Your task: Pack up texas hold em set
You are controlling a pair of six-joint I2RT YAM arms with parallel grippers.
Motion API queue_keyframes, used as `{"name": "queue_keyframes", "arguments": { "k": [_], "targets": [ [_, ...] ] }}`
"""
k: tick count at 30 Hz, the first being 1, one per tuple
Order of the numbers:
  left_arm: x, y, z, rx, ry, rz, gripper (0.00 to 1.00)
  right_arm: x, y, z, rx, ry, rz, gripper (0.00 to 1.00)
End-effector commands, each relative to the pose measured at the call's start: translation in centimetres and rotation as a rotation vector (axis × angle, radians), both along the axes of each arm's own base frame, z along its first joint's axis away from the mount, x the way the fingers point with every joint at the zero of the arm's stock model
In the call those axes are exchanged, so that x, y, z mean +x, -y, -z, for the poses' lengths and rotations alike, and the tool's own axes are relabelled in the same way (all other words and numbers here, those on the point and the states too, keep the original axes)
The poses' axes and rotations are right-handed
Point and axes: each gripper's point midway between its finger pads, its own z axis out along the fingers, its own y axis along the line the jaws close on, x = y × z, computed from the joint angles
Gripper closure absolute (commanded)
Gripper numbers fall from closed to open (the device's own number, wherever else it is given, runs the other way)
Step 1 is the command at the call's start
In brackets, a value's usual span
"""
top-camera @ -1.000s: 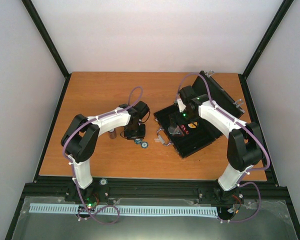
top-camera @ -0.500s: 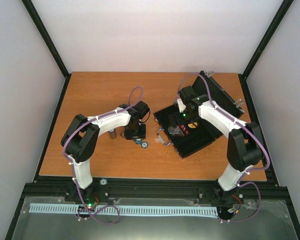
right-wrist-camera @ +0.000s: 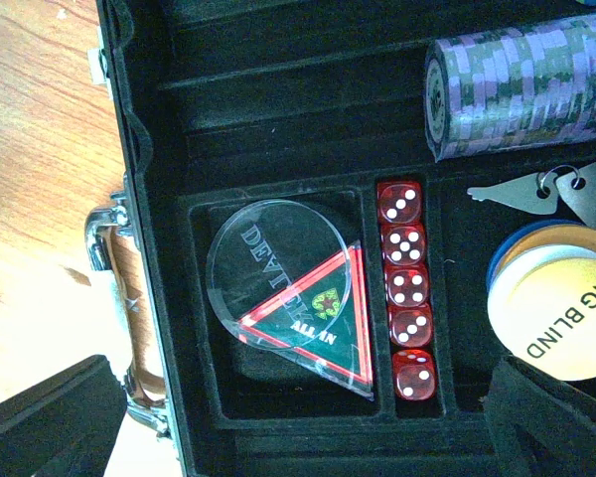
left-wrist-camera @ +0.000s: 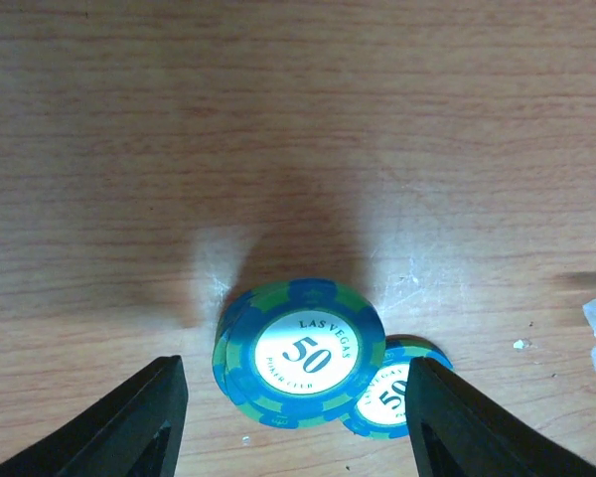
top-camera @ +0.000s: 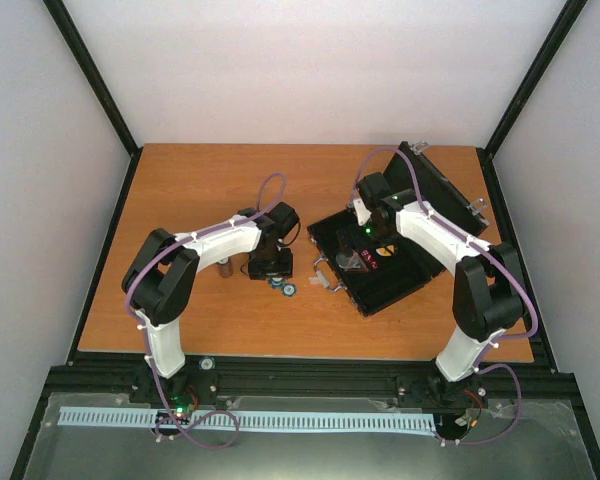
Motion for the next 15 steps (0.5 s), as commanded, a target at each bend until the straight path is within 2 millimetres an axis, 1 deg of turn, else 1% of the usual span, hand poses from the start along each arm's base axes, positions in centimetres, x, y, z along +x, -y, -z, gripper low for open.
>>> {"name": "queue_keyframes", "arguments": {
  "k": [1,5,9,15],
  "targets": [
    [0.1,0.4,-0.5,0.0,0.017,0.018,0.37,0.2,0.1,0.3,0.005,-0.006,0.01,0.0],
    [0.2,0.5,-0.3,0.004,0.009,0.021,0.36,0.2,0.1,0.3,0.005,-0.006,0.009,0.0],
    [0.3,0.5,-0.7,0.004,0.017,0.027,0.35,0.2,0.1,0.5,0.002,-0.008,0.01,0.0],
    [0.1,0.3,-2.6,0.007,0.051,0.064,0.35,0.1,0.2,0.5,0.004,-0.007,0.012,0.0]
  ]
}}
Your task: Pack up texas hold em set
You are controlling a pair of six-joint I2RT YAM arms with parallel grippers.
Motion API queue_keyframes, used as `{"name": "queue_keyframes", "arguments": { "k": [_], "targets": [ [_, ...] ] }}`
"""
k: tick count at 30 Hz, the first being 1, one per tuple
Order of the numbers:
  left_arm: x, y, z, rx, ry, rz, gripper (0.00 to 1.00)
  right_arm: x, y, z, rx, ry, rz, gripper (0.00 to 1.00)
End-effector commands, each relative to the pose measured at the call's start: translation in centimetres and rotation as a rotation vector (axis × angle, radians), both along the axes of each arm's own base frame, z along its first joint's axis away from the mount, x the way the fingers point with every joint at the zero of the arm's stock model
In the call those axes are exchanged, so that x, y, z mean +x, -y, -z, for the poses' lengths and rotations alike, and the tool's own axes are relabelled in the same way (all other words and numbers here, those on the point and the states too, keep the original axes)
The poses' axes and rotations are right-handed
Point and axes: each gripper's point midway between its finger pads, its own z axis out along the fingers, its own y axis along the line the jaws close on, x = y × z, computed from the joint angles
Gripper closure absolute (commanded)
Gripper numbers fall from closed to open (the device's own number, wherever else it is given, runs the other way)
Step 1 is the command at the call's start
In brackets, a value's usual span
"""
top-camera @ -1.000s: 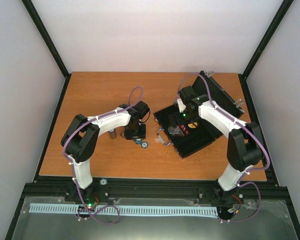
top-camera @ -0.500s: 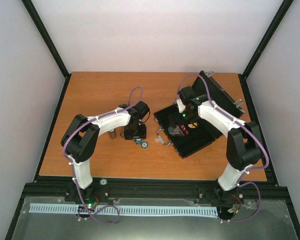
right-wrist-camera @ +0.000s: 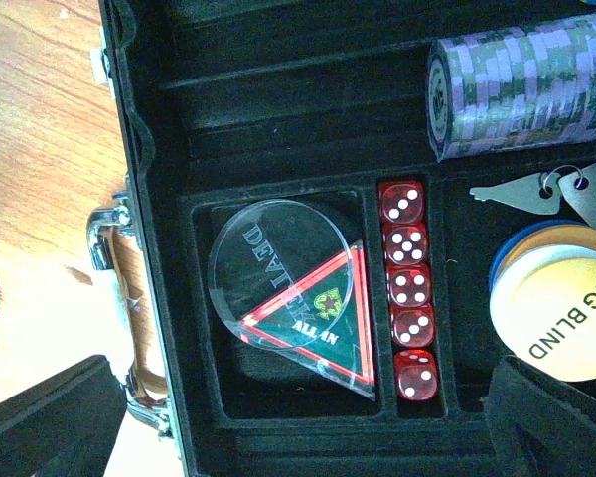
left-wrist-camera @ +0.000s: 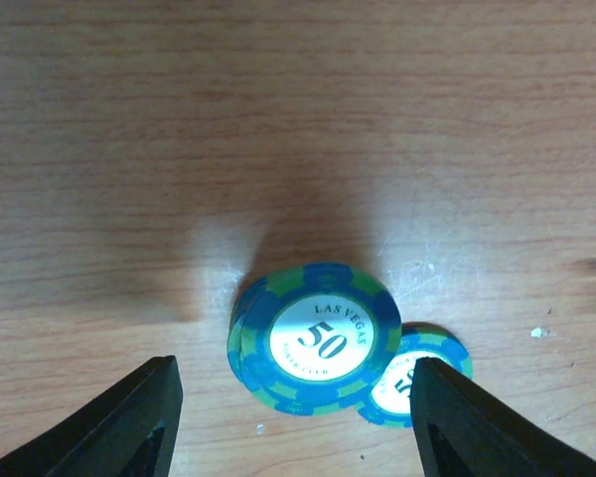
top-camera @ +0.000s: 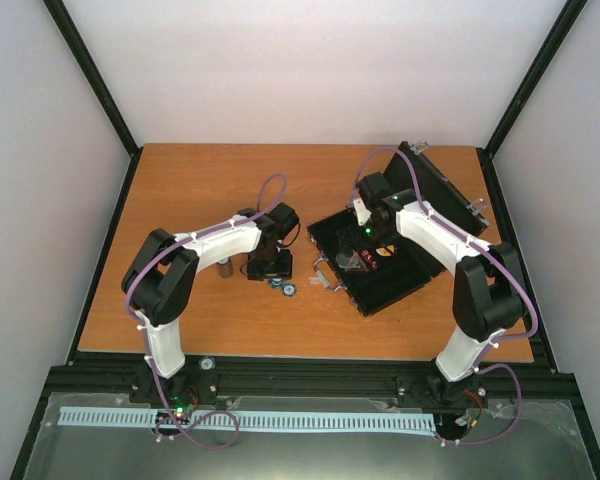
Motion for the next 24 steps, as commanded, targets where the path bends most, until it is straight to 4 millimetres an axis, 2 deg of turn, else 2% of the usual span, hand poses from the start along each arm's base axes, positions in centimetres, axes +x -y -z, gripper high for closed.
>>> {"name": "queue_keyframes", "arguments": {
  "k": [1,6,12,16,24],
  "targets": [
    [0.2,0.6,-2.9,-0.002,0.062,0.075,0.35,0.1,0.2,0.5,0.0,-0.007,0.012,0.0],
    [-1.5,1.2,-3.8,0.036,0.069,0.184,0.35,0.2,0.2,0.4,-0.001,-0.006,0.012,0.0],
    [-3.6,2.9,-4.0,0.0,0.045,0.227,0.34,0.1,0.5,0.5,-0.013,-0.007,0.016,0.0],
    [-4.1,3.8,-3.4,-0.009,0.042,0.255,0.34,0.0,0.6,0.6,-0.018,-0.007,0.016,0.0],
    [-4.5,3.8,-2.3,-0.013,0.033,0.26,0.34,-0.1,0.8,0.6,-0.026,-0.005,0.016,0.0]
  ]
}}
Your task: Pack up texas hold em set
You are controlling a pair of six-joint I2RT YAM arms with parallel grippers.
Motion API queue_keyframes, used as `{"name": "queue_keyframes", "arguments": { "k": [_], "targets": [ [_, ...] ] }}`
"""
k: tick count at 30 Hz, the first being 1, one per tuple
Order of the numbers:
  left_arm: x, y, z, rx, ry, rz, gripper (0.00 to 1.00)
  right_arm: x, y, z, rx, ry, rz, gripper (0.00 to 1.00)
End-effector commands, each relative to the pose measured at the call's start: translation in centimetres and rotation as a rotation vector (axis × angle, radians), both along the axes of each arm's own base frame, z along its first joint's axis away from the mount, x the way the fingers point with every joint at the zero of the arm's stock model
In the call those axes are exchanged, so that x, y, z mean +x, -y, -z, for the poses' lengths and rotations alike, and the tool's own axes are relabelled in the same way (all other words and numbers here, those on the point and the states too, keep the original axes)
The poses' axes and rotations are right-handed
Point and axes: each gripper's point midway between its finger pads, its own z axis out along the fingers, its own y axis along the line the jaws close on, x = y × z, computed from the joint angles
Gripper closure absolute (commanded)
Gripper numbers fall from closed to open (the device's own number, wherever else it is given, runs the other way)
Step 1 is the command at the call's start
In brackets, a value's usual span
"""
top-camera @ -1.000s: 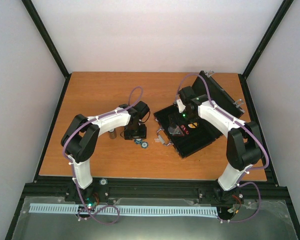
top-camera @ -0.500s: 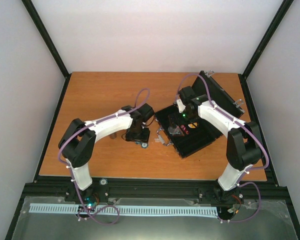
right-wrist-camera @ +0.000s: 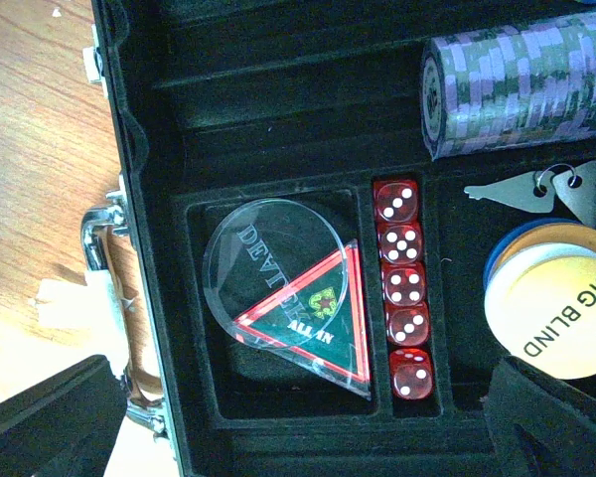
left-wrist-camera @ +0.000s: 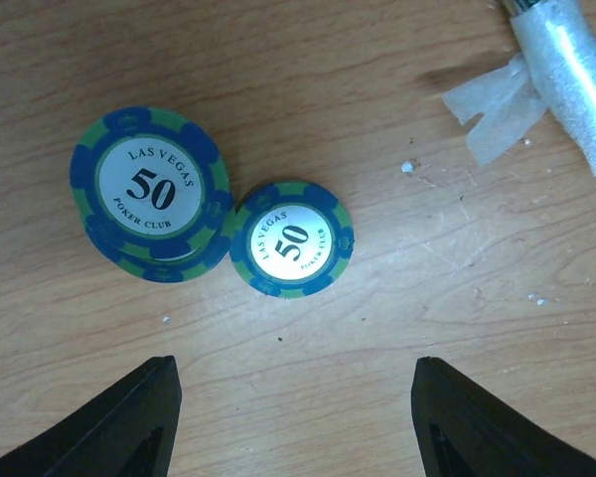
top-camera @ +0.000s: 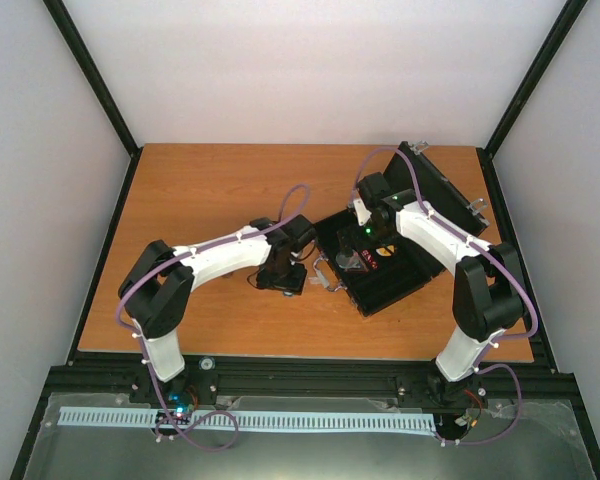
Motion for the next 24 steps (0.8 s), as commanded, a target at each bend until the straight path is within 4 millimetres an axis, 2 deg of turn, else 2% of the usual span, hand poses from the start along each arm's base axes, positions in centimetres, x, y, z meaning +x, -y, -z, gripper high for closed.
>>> {"name": "queue_keyframes", "arguments": {
  "k": [1,8,18,24],
  "targets": [
    [-0.5,0.7,0.2,-0.022,0.003,0.039,0.34,0.0,0.6,0.5,-0.019,-0.004,0.014,0.0],
    [-1.8,1.0,1.7,-0.017,-0.037,0.042,0.32,0.0,0.8,0.5,-0.025,-0.001,0.025,0.0],
    [-1.1,2.3,1.1,-0.019,-0.064,-0.02,0.31,0.0,0.6,0.5,-0.015,-0.006,0.021,0.0],
    [-1.1,1.6,0.0,-0.013,-0.045,-0.081,0.27,-0.3,0.8,-0.1,-0.014,-0.007,0.036,0.0]
  ]
}}
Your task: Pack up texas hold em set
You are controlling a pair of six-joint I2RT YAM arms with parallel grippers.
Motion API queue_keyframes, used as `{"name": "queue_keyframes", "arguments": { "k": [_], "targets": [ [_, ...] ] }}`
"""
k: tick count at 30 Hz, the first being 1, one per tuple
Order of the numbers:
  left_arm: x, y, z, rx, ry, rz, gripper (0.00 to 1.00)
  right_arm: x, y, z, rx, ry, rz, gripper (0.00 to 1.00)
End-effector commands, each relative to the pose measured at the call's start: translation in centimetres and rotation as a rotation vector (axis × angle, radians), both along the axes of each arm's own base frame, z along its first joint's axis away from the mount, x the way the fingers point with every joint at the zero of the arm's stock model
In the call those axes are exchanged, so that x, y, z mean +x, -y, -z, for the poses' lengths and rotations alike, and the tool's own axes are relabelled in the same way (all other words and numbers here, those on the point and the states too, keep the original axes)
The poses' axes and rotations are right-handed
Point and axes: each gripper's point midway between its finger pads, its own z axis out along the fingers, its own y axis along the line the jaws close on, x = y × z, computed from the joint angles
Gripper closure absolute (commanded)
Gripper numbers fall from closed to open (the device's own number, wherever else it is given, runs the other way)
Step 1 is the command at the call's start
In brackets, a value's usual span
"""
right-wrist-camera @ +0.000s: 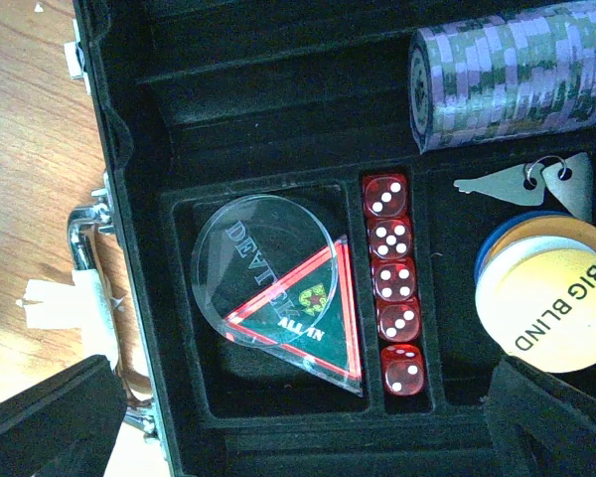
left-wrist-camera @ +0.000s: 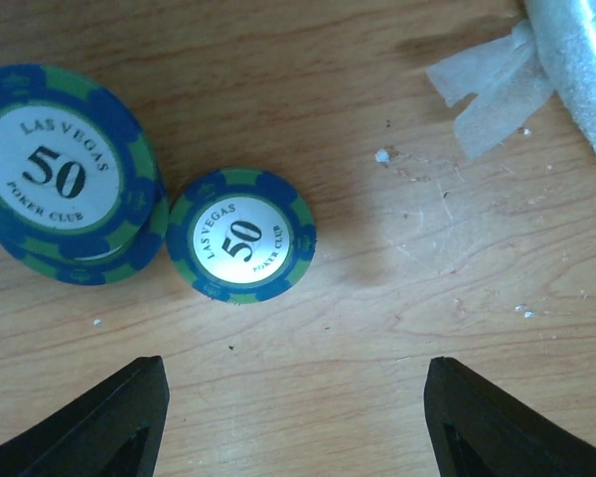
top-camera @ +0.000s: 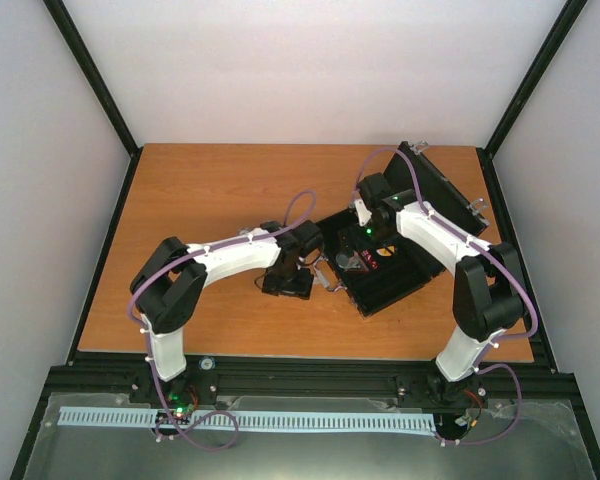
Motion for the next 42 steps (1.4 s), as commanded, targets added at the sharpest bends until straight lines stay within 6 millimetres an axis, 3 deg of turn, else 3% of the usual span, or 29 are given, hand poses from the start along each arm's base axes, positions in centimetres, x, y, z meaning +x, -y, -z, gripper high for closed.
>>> {"name": "queue_keyframes", "arguments": {
  "k": [1,8,14,20,23,32,42],
  "targets": [
    [-0.1,0.2,-1.9,-0.02,0.023,-0.065,0.26,-0.3,0.5,-0.4,0.001,0.001,0.035,0.0],
    [-0.4,0.5,-2.7,-0.132,0.048,-0.257,0.0,-0.2,0.9,-2.0,0.003,0.041,0.072,0.0],
    [1.2,0.4,-3.5,-0.179,0.111,-0.52,0.0,-1.0,0.8,-3.0,0.04,0.05,0.078,0.0],
    [3.9,1.2,-5.1,-0.236,0.185,-0.715,0.0,-2.1,0.5,-4.2,0.098,0.055,0.093,0.0],
    [4.5,1.8,-4.9,-0.264,0.182,-0.795,0.0,-2.6,0.6,-4.2,0.102,0.049,0.088,0.0],
    [3.5,1.7,-1.0,-0.232,0.096,-0.919,0.03,-4.0,1.0,-3.5,0.104,0.036,0.071,0.0],
    [3.4,0.5,0.2,-0.195,0.11,-0.932,0.05,-4.9,0.8,-2.5,0.124,0.005,0.052,0.0]
  ]
}}
